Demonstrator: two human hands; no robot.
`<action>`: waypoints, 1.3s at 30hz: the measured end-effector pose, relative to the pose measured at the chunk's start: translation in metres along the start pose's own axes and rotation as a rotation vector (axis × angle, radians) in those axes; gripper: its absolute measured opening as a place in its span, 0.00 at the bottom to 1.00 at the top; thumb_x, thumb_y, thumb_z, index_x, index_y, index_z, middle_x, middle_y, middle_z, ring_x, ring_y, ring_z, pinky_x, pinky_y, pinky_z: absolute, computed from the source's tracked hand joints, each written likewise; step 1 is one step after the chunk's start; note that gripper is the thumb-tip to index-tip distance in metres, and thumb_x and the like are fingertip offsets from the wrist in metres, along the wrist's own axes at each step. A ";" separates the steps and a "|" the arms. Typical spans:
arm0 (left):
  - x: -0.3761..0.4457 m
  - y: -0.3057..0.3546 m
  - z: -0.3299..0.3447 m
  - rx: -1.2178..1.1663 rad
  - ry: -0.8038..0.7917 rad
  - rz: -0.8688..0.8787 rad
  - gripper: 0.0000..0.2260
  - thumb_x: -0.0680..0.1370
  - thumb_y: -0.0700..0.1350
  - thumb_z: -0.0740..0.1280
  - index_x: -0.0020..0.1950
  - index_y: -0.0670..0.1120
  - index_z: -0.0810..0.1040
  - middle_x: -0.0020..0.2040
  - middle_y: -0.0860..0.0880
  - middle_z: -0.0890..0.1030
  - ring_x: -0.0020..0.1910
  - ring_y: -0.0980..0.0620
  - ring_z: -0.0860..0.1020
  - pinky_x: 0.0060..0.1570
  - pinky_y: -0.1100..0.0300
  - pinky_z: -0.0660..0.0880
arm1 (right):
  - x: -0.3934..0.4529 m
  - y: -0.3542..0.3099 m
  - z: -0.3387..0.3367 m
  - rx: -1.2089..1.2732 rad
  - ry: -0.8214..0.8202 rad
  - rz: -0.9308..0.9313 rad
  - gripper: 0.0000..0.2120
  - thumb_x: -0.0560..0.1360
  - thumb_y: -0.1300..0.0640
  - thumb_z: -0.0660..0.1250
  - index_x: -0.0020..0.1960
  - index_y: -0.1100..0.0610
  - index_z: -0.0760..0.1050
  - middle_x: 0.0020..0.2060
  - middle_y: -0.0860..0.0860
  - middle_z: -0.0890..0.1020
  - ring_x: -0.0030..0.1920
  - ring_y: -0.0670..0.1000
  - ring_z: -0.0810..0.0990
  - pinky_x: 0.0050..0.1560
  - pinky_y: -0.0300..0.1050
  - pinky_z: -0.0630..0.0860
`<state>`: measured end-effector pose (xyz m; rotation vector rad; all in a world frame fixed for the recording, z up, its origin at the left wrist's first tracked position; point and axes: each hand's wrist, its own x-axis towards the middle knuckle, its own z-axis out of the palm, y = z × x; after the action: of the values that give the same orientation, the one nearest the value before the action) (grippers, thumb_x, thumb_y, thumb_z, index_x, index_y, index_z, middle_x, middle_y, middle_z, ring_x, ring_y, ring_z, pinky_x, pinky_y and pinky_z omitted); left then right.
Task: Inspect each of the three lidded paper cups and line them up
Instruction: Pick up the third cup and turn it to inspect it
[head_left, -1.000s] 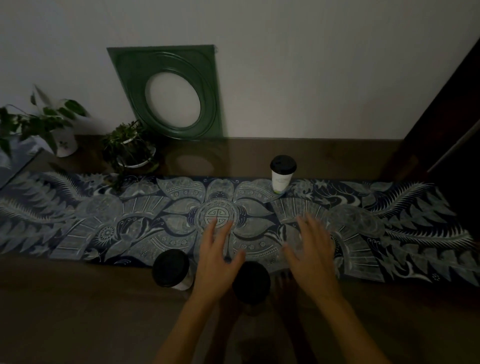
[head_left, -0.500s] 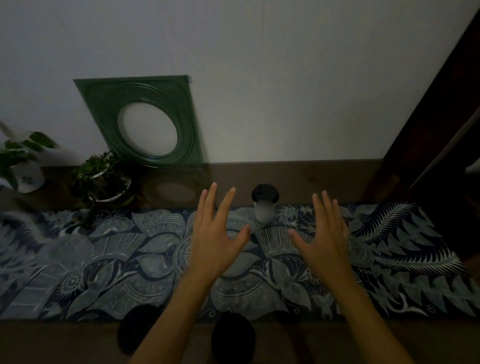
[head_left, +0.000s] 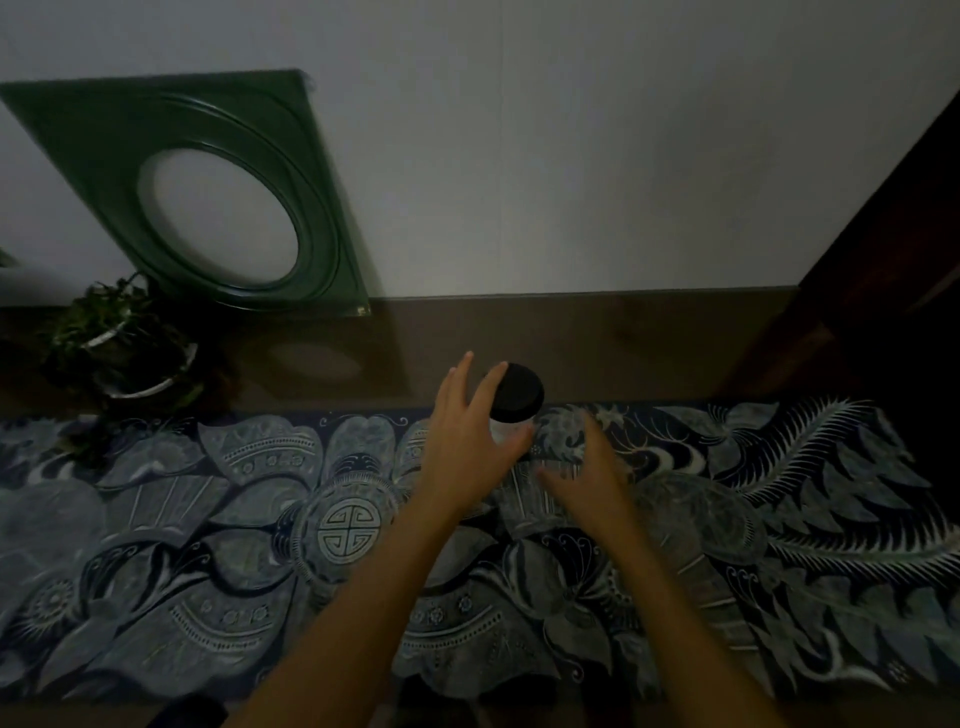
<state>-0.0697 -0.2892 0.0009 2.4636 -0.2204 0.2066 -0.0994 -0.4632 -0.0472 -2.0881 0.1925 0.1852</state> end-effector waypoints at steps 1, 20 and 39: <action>0.007 -0.002 0.007 0.030 -0.013 0.008 0.33 0.73 0.60 0.69 0.76 0.53 0.64 0.80 0.43 0.57 0.78 0.39 0.57 0.70 0.38 0.65 | 0.007 0.005 0.004 0.012 -0.027 0.009 0.50 0.66 0.33 0.71 0.78 0.47 0.49 0.76 0.50 0.61 0.74 0.52 0.63 0.71 0.57 0.67; 0.050 -0.025 0.047 0.292 -0.215 0.015 0.30 0.75 0.64 0.63 0.76 0.60 0.61 0.76 0.46 0.64 0.68 0.37 0.65 0.61 0.39 0.71 | 0.089 -0.006 0.056 0.233 -0.189 -0.012 0.25 0.77 0.62 0.67 0.71 0.52 0.63 0.62 0.55 0.76 0.59 0.57 0.78 0.57 0.53 0.79; -0.040 0.045 -0.076 -0.692 -0.030 -0.256 0.08 0.82 0.52 0.60 0.58 0.56 0.76 0.52 0.54 0.79 0.46 0.63 0.79 0.40 0.68 0.77 | -0.068 -0.069 -0.031 0.076 -0.022 -0.333 0.35 0.63 0.54 0.79 0.67 0.49 0.71 0.57 0.47 0.72 0.56 0.36 0.73 0.51 0.27 0.71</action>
<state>-0.1252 -0.2724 0.0786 1.7824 0.0182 -0.0210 -0.1490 -0.4515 0.0404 -2.0084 -0.1596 -0.0006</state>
